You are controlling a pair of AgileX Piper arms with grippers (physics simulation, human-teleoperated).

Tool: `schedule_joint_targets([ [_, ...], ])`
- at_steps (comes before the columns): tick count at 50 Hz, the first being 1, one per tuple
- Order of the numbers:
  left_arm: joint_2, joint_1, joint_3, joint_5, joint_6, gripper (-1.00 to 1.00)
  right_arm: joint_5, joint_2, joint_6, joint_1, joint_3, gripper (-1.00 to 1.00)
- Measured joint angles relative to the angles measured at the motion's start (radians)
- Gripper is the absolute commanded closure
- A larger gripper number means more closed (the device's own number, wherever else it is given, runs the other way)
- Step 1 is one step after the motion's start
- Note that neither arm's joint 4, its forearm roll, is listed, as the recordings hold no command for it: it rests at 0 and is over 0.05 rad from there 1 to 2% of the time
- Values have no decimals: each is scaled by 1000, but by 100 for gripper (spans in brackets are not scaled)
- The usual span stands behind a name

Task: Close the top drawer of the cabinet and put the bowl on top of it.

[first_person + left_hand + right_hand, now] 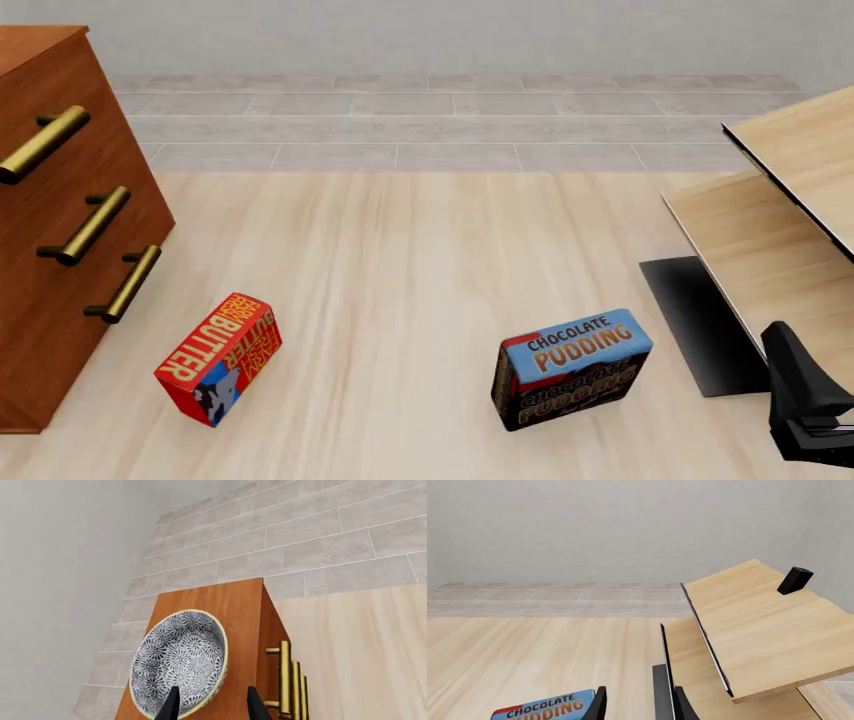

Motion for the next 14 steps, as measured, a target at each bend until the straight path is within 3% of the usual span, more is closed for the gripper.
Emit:
schedule_joint_targets([
  [14, -63, -12, -21, 70, -3, -100, 0, 0, 0, 0, 0, -100],
])
